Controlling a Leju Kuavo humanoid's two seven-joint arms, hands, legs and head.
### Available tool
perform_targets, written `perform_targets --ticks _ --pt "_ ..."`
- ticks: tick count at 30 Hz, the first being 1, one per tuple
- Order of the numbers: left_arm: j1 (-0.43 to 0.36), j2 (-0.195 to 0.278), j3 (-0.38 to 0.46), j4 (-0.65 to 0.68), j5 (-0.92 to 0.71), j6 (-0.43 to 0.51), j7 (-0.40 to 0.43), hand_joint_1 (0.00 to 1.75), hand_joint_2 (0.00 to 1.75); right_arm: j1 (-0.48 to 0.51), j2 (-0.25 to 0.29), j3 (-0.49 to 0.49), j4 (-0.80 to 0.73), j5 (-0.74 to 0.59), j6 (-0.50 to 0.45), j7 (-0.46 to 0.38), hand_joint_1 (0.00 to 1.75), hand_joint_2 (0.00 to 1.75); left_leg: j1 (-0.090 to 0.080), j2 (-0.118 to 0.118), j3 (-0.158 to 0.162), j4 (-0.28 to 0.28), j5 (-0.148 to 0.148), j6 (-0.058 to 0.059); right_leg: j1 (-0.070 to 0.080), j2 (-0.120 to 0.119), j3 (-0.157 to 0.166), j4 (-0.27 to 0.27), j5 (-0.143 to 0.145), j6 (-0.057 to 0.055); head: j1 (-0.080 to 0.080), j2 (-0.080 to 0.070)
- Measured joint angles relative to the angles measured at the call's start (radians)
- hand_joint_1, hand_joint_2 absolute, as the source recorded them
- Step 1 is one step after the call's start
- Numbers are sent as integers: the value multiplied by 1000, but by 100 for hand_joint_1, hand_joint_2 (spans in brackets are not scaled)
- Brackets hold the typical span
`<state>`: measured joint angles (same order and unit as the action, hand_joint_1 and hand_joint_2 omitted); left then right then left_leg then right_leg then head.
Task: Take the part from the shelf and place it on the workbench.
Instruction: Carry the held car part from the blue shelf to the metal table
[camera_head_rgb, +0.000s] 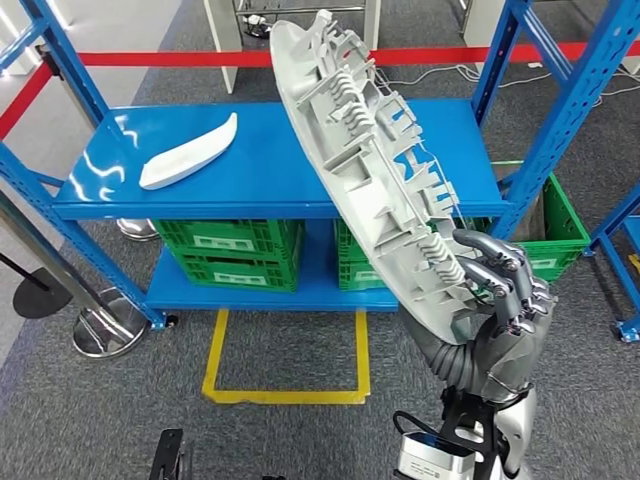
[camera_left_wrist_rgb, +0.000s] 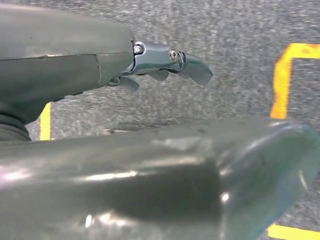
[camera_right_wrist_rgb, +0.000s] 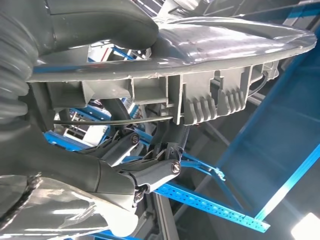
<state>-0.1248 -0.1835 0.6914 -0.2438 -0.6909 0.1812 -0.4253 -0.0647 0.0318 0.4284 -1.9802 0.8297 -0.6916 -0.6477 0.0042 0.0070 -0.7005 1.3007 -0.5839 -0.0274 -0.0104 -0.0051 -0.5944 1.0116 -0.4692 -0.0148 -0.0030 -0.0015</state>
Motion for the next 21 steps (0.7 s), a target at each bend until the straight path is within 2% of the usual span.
perform_targets --ticks 1,2,3,4,5,6,8,9,10,11,12,13,14,15,16,17,18,19,20,21 --pt "0 0 0 0 0 0 0 0 0 0 0 0 0 0 0 0 175 175 -1 0 32 -22 22 5 3 0 -16 1 11 0 0 0" --pt "-1 0 0 0 0 0 0 0 0 0 0 0 0 0 0 0 175 175 -3 -1 78 -75 46 13 6 1 -29 1 22 1 0 0" --pt "-3 1 0 0 0 0 0 0 0 0 0 0 0 0 0 0 175 175 -6 -2 134 -151 56 24 9 1 -40 2 33 3 0 0" --pt "-5 2 0 0 0 0 0 0 0 0 0 0 0 0 0 0 175 175 -9 -3 185 -227 55 32 10 1 -48 2 43 5 1 0" --pt "-6 2 0 0 0 0 0 0 0 0 0 0 0 0 0 0 175 175 -14 -4 218 -281 49 38 10 0 -53 1 54 9 1 0" --pt "-7 2 0 0 0 0 0 0 0 -1 0 -1 0 0 0 0 175 175 -17 -5 234 -313 42 43 9 -2 -55 -1 64 14 1 0" --pt "-6 1 0 0 0 0 0 0 0 -1 0 0 -1 0 0 0 175 175 -18 -3 226 -326 59 49 6 -3 -59 -7 79 26 -1 0" --pt "-6 0 0 0 0 0 0 0 0 0 -1 0 -1 0 0 0 175 175 -16 -1 217 -330 71 54 6 -1 -66 -2 67 31 -1 0" --pt "-7 0 0 0 0 0 0 0 0 0 -1 0 -1 0 0 0 175 175 -14 1 204 -333 85 60 6 0 -78 20 34 36 1 0" --pt "-7 0 0 0 0 0 0 0 0 0 -2 0 -1 0 0 0 175 175 -12 3 190 -335 99 64 5 2 -93 62 -16 40 2 0" --pt "-8 0 0 0 0 0 0 0 0 0 -2 0 -1 0 0 0 175 175 -12 3 174 -335 112 67 4 2 -109 120 -71 43 4 0" --pt "-7 0 0 0 0 0 0 0 0 0 -3 0 -1 0 0 -1 175 175 -12 3 156 -334 126 68 4 3 -122 189 -115 46 6 0" --pt "-7 -1 0 0 0 -1 0 0 0 1 -4 1 -1 -1 0 -1 175 175 -12 4 138 -333 139 68 3 3 -127 247 -133 48 6 0" --pt "-7 -2 0 0 0 -2 0 0 0 1 -5 1 0 0 0 -1 175 175 -12 5 119 -331 153 66 3 3 -120 281 -125 50 6 0" --pt "-7 -2 0 0 2 -2 0 0 0 2 -5 1 0 0 0 0 175 175 -12 6 100 -328 166 64 2 2 -97 284 -99 51 6 0" --pt "-7 -3 0 0 5 -2 0 0 0 3 -6 0 -1 1 0 2 175 175 -12 6 83 -323 177 61 1 2 -57 251 -69 52 6 0" --pt "-7 -4 1 0 11 0 0 0 0 6 -6 -3 -2 -1 0 2 175 175 -12 6 69 -318 186 58 0 2 1 187 -55 52 6 0" --pt "-7 -6 2 0 18 3 -2 0 0 11 -6 -9 -5 -7 0 -1 175 175 -13 4 57 -310 193 53 0 2 67 105 -61 51 6 0" --pt "-7 -8 3 0 25 8 -4 0 0 18 -6 -19 -8 -15 0 -8 175 175 -15 3 49 -303 201 49 0 2 116 33 -80 47 7 0" --pt "-6 -11 5 0 31 13 -6 0 0 27 -6 -29 -12 -24 0 -16 175 175 -16 3 43 -299 210 44 2 2 148 -18 -100 42 8 0"
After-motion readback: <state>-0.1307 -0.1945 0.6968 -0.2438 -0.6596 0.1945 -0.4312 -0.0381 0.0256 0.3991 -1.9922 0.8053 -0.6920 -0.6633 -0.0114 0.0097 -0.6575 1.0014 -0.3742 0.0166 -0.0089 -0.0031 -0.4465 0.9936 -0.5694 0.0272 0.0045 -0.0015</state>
